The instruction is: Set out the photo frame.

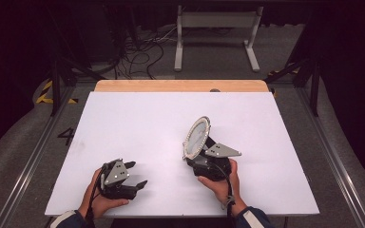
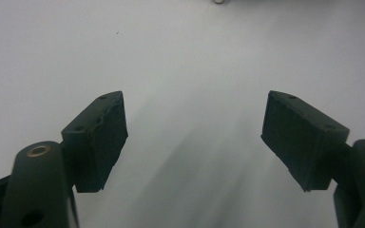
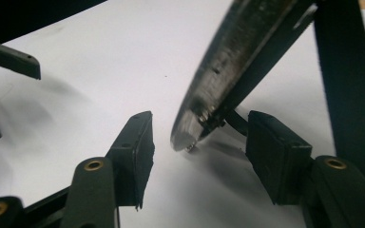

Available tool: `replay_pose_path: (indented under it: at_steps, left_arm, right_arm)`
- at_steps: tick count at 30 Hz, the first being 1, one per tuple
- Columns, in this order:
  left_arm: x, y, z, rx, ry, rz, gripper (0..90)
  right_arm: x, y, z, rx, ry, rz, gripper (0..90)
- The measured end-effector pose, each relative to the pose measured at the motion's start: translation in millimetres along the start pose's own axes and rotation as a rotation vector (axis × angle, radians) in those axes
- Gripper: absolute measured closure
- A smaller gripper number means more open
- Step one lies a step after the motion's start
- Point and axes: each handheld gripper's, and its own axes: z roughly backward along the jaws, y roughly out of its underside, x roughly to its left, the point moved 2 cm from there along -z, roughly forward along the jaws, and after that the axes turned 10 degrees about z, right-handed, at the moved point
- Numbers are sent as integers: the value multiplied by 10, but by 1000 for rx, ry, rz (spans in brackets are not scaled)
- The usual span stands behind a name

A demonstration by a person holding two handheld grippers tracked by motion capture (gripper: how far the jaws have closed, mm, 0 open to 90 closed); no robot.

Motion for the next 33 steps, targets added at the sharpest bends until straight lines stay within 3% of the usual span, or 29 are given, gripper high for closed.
replay_pose_path:
  at_steps: [6,10,15,18,22,33]
  left_arm:
    - [2,106,69,21,-31,14,226]
    - [19,162,156,11,-61,39,218]
    - [44,220,233,8,-83,64,217]
    - [52,227,251,4,-88,67,217]
    - [66,227,251,5,-85,68,217]
    - [70,181,232,-2,-77,62,217]
  right_arm:
    - [7,-64,-138,-9,18,-45,380]
    - [25,-83,-202,-3,39,-49,360]
    - [-21,-105,-247,-20,76,-86,413]
    - [-43,-102,-243,-17,97,-96,492]
    - [-75,-88,-204,-6,67,-110,544]
    - [-161,-46,-95,12,10,-76,626]
